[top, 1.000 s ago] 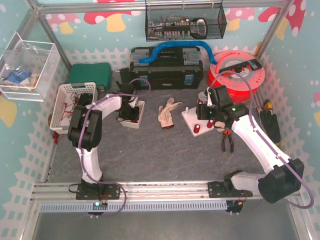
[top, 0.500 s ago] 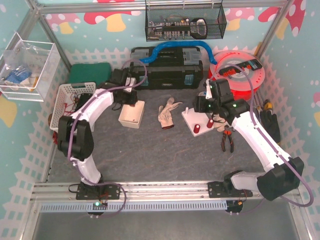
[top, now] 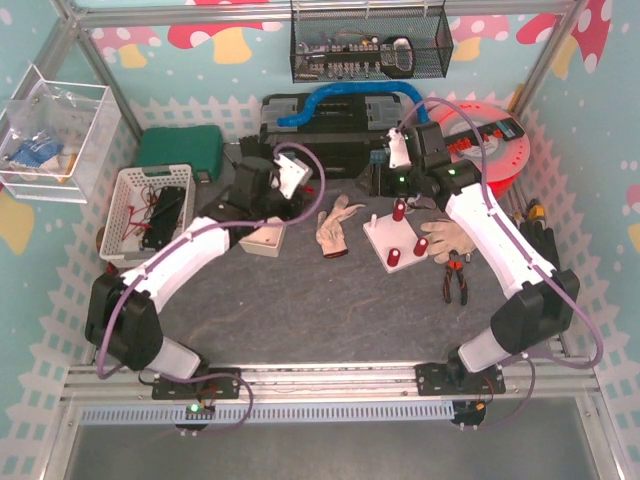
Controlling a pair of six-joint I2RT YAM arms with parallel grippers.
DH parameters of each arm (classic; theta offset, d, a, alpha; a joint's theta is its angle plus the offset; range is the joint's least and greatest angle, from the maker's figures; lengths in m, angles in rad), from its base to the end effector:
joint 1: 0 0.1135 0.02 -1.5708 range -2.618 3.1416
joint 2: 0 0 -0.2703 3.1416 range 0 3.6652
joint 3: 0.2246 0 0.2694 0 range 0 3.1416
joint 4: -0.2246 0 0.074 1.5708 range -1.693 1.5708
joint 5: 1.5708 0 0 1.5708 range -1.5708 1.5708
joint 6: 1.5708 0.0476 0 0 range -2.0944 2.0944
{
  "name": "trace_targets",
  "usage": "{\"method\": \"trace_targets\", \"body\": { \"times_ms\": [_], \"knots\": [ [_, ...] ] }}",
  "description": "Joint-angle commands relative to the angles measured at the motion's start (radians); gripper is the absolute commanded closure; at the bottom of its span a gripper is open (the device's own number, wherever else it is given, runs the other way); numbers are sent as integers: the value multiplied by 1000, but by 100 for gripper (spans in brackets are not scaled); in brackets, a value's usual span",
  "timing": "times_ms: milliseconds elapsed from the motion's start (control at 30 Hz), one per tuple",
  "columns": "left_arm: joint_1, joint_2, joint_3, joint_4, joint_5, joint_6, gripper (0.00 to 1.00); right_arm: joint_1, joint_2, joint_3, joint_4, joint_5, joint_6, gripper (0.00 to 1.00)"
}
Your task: Install the large spring
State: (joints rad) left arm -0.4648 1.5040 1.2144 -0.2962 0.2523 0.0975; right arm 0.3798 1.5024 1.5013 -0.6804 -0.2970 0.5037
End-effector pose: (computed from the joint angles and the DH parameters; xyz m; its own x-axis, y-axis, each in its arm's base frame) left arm 0.3262 -0.1769 0.2993 -0.4315 0.3218 -0.8427 0.6652 0.7446 -0.0562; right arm 0.3264 0.1453 0.3676 -0.7854 0.1834 -0.5912 -0.2129 0.8167 0.5363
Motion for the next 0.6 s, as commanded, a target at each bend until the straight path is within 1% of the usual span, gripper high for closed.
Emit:
{"method": "trace_targets", "body": {
  "times_ms": [0,100,167,333,567],
  "knots": [
    [-72,-74,-114,294,51,162,100,-1,47,77,-89,-150,-13,35],
    [-112,-109,-196,418,73,222,100,-1,61,83,-103,-201,11,35],
    [-124,-111,-208,448,92,225,100,1,66,86,-106,-242,24,35],
    [-155,-97,-203,458,113,252,100,18,83,117,-136,-318,16,35],
    [-184,-71,-185,454,123,258,100,57,112,163,-175,-330,-14,38]
  ]
}}
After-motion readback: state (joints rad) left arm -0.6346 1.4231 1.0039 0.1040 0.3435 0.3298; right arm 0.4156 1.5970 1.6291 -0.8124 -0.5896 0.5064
